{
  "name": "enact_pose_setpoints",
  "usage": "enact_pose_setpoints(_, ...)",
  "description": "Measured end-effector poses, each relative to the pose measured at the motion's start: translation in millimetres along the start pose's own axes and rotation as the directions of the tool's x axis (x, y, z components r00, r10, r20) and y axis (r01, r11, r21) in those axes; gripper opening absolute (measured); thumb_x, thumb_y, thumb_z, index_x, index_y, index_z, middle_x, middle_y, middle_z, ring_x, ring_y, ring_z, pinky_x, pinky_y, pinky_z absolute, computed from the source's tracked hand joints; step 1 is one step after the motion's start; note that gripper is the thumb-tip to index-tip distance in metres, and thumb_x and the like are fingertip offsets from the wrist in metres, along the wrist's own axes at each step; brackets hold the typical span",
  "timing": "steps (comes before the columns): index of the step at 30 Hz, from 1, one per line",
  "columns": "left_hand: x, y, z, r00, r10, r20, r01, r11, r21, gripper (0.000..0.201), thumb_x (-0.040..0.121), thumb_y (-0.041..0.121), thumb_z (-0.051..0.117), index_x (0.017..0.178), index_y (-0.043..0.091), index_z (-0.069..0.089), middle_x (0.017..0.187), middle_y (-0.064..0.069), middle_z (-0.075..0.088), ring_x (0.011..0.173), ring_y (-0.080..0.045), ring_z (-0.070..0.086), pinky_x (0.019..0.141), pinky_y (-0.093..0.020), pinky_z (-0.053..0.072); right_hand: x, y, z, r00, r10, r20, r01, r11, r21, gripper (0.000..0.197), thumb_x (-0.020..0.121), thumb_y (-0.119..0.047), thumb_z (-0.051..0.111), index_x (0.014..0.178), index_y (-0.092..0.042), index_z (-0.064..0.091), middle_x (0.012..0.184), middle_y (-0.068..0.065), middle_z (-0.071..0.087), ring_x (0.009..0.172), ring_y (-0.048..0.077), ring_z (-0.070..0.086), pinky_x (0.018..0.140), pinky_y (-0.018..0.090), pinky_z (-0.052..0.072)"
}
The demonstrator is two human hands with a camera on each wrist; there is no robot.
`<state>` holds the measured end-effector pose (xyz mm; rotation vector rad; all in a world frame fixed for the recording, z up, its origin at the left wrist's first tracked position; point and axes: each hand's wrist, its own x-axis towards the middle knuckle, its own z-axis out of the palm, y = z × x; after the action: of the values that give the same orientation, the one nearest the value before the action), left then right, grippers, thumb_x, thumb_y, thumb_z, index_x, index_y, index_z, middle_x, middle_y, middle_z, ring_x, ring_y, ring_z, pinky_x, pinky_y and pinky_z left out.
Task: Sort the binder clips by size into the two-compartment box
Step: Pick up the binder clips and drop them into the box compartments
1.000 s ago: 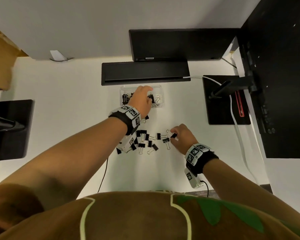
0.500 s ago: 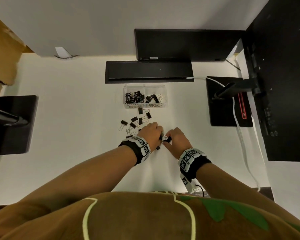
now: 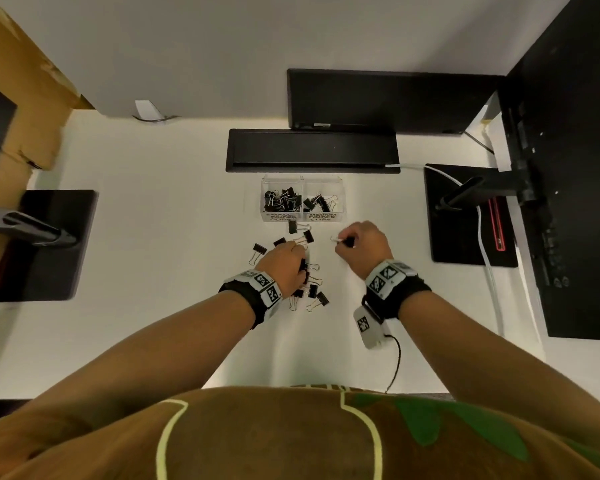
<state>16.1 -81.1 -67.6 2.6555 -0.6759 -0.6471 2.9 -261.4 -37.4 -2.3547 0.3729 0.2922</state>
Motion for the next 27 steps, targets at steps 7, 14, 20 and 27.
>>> enact_pose_setpoints(7,-6.0,-7.1,6.4,1.0,-0.013,0.021,0.013,1.0,0.011,0.034,0.09,0.016,0.05,0.124,0.008,0.051,0.125,-0.012,0.05,0.117,-0.029,0.046,0.095,-0.039,0.045,61.2,-54.1,-15.1,0.991,-0.12,-0.06,0.116,0.991,-0.068,0.018,0.085,-0.013,0.063,0.103,-0.009,0.065,0.116,0.009,0.053,0.098,0.021,0.059,0.084,0.024,0.049)
enact_pose_setpoints(14,-6.7,-10.3,8.9,0.999,-0.013,0.039,0.01,0.997,0.078,0.034,0.089,0.015,0.052,0.123,0.006,0.052,0.125,-0.013,0.048,0.117,-0.03,0.045,0.096,-0.041,0.045,62.0,-57.0,1.4,0.959,-0.282,0.035,0.283,0.941,-0.186,0.016,0.09,-0.013,0.052,0.091,-0.018,0.067,0.098,0.0,0.052,0.096,0.015,0.048,0.083,0.029,0.042)
enact_pose_setpoints(20,-2.5,-6.9,7.1,0.996,-0.075,0.051,0.074,0.997,0.027,0.036,0.088,0.016,0.055,0.121,0.003,0.051,0.126,-0.014,0.047,0.119,-0.03,0.042,0.099,-0.042,0.042,47.5,-51.7,31.7,0.89,-0.202,0.408,0.362,0.857,-0.367,0.036,0.092,-0.002,0.044,0.125,-0.009,0.058,0.136,0.011,0.049,0.124,0.027,0.048,0.104,0.032,0.039)
enact_pose_setpoints(27,-4.7,-5.4,4.0,0.997,-0.068,0.034,0.069,0.997,-0.028,0.029,0.089,0.011,0.053,0.116,0.004,0.049,0.124,-0.014,0.049,0.116,-0.029,0.043,0.098,-0.037,0.041,40.1,-14.8,49.4,0.916,-0.205,0.346,0.35,0.828,-0.437,0.03,0.089,0.003,0.047,0.116,0.001,0.06,0.121,0.014,0.049,0.112,0.029,0.051,0.091,0.037,0.048)
